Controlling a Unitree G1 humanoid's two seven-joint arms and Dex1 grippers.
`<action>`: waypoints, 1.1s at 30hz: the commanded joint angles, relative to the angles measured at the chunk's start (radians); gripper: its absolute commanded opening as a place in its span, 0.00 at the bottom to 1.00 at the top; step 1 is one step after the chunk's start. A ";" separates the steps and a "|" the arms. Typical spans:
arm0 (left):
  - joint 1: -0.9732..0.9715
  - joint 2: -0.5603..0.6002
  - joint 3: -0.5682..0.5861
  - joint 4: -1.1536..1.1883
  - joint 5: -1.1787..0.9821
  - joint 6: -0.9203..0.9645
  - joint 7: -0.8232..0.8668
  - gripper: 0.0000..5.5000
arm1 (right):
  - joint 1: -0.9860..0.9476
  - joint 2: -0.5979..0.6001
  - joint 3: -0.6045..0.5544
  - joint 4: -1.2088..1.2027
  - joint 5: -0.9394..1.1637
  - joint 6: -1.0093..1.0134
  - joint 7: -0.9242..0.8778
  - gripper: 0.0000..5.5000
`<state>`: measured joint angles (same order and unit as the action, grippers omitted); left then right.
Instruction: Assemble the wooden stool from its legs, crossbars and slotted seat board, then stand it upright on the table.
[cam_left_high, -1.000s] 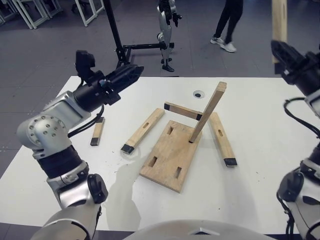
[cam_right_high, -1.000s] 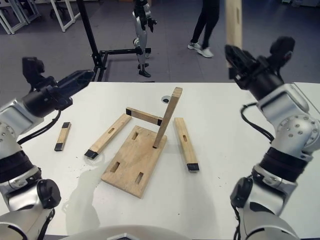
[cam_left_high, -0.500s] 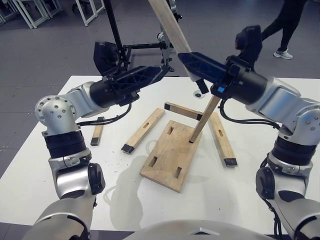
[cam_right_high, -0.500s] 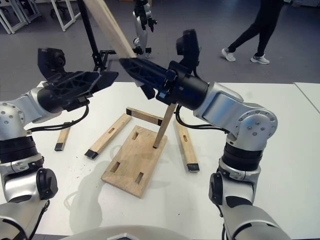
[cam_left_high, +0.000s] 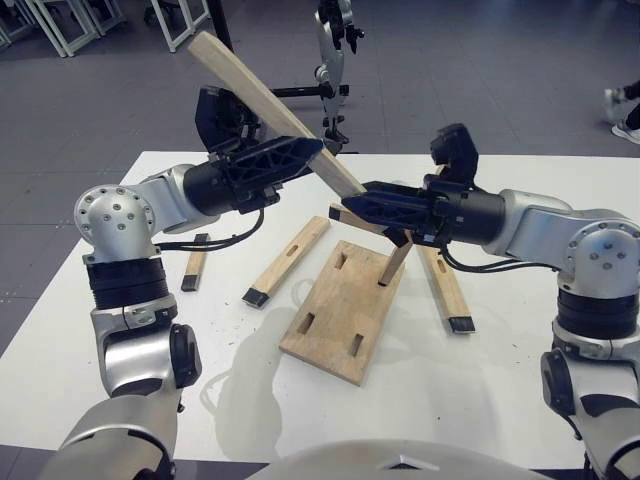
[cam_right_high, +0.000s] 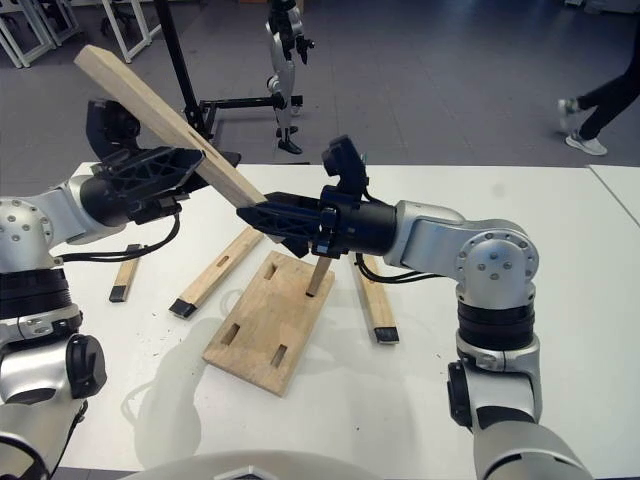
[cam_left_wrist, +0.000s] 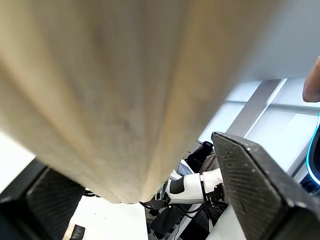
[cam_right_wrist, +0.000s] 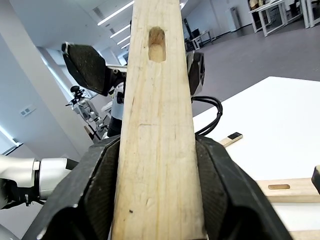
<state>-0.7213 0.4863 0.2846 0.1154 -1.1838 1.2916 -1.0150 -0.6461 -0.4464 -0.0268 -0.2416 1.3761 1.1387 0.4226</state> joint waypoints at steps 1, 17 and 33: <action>0.004 0.021 -0.015 -0.020 -0.021 0.013 -0.037 0.68 | -0.007 -0.012 0.024 0.022 -0.069 0.001 0.038 0.37; 0.034 0.010 -0.047 -0.033 0.011 -0.046 -0.009 0.40 | -0.028 0.007 0.011 0.041 -0.071 0.051 0.012 0.44; 0.108 0.208 -0.046 -0.031 0.108 -0.139 -0.197 0.38 | 0.073 -0.119 -0.170 -0.081 0.305 0.081 -0.167 1.00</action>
<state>-0.5919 0.6446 0.2133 0.0683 -1.0906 1.1710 -1.1773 -0.6609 -0.5127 -0.1930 -0.2602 1.6157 1.1845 0.2491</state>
